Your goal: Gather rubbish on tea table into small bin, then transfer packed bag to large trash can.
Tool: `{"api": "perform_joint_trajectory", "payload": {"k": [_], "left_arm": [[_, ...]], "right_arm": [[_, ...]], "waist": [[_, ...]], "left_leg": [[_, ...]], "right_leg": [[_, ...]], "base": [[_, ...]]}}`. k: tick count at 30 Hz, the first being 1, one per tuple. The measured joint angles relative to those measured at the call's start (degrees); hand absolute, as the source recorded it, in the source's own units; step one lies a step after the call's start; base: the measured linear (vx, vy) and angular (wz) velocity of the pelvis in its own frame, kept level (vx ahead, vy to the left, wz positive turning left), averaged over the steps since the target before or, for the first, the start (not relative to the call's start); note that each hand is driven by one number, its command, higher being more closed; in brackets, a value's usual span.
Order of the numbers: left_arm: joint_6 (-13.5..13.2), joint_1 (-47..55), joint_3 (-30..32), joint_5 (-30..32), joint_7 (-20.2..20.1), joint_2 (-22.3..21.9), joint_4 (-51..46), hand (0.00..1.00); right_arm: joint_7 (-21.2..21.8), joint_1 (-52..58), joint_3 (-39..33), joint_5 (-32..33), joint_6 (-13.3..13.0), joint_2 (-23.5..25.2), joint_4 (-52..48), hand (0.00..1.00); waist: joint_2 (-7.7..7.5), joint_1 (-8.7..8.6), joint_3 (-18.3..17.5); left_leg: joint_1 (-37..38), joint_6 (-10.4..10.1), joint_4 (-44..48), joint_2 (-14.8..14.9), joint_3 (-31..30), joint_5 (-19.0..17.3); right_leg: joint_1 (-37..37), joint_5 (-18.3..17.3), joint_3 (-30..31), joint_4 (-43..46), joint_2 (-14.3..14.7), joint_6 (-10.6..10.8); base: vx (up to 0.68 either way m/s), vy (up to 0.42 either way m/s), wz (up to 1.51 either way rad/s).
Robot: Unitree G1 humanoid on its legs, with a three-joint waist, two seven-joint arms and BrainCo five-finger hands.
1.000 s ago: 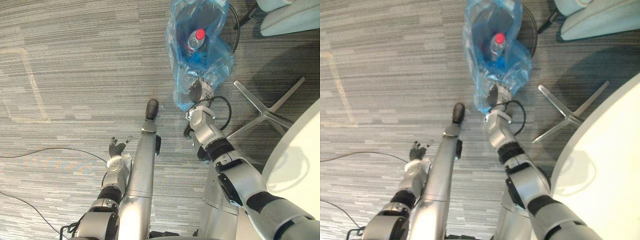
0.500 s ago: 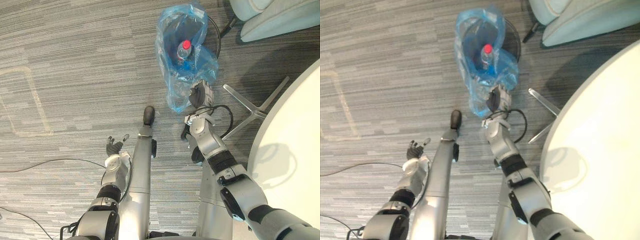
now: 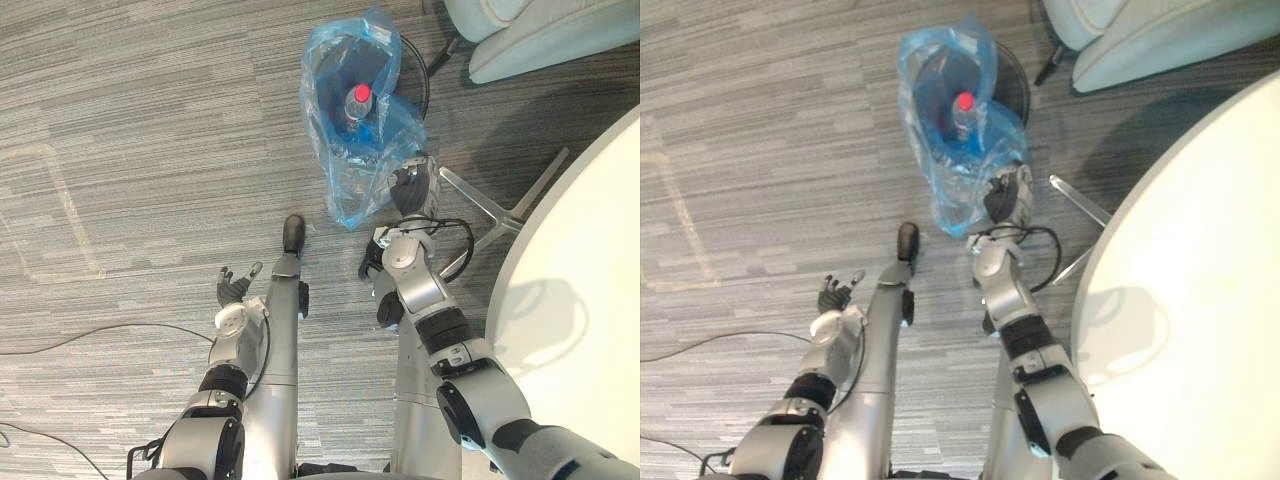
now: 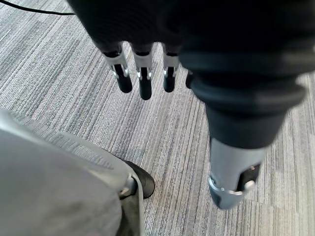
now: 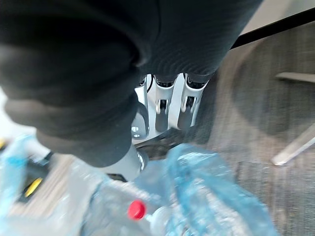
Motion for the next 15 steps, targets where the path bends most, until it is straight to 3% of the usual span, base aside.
{"api": "perform_joint_trajectory", "payload": {"k": [15], "left_arm": [[0.2,-9.4,3.3,-2.1,1.1,-1.6,2.4,0.00]], "right_arm": [[0.9,-11.5,-14.2,12.9,0.4,3.8,16.9,0.00]], "waist": [[0.00,-1.11,0.1]], "left_leg": [[-5.2,1.1,4.4,0.0,-0.7,-1.1]], "right_leg": [[-3.5,0.2,-0.1,1.7,0.2,0.4]], "base": [[0.00,-0.040,-0.02]]}}
